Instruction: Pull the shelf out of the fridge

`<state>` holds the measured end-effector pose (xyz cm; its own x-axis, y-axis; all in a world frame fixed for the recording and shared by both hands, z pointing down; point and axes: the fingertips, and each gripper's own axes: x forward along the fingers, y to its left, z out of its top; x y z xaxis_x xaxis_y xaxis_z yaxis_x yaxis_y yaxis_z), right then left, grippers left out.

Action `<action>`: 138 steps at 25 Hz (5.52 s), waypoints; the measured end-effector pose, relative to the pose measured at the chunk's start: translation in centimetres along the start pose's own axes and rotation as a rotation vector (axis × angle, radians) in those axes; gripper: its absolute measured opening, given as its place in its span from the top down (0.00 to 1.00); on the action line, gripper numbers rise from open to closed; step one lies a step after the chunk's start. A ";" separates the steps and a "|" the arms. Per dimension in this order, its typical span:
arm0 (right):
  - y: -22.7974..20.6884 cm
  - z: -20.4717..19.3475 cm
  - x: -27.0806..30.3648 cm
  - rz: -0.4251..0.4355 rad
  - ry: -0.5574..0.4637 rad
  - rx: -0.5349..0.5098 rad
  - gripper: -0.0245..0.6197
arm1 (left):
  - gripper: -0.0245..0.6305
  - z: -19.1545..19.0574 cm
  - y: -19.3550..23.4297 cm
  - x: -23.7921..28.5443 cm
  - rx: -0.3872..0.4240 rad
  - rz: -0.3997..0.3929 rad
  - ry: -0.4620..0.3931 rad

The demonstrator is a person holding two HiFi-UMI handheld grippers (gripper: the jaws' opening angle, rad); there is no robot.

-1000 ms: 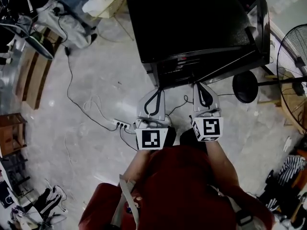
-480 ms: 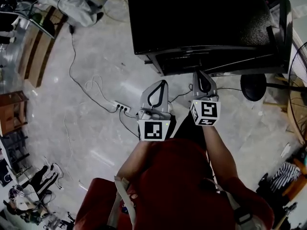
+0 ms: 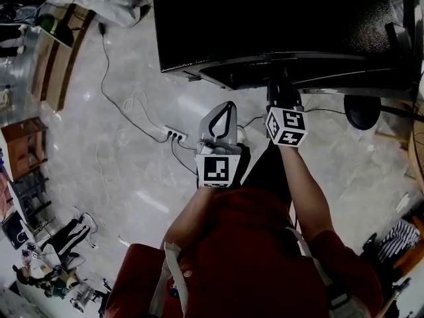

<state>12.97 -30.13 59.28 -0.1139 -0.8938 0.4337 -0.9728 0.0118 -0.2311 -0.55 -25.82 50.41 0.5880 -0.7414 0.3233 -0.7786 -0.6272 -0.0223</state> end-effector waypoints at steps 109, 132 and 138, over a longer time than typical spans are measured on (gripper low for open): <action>-3.0 -3.3 -26.3 0.264 -0.309 1.282 0.95 | 0.96 -4.0 -6.6 -19.1 -0.110 0.263 0.046; 7.0 1.4 -33.1 0.356 -0.205 1.184 0.95 | 0.96 1.0 -3.5 -32.0 -0.098 0.434 -0.079; 10.6 4.1 -34.3 0.408 -0.234 1.204 0.95 | 0.96 3.5 -0.8 -34.9 -0.118 0.477 -0.125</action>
<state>7.43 -1.22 38.42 -0.2011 -0.9795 0.0132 -0.0699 0.0009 -0.9976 -19.69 -0.29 35.84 0.1772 -0.9662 0.1871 -0.9821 -0.1859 -0.0300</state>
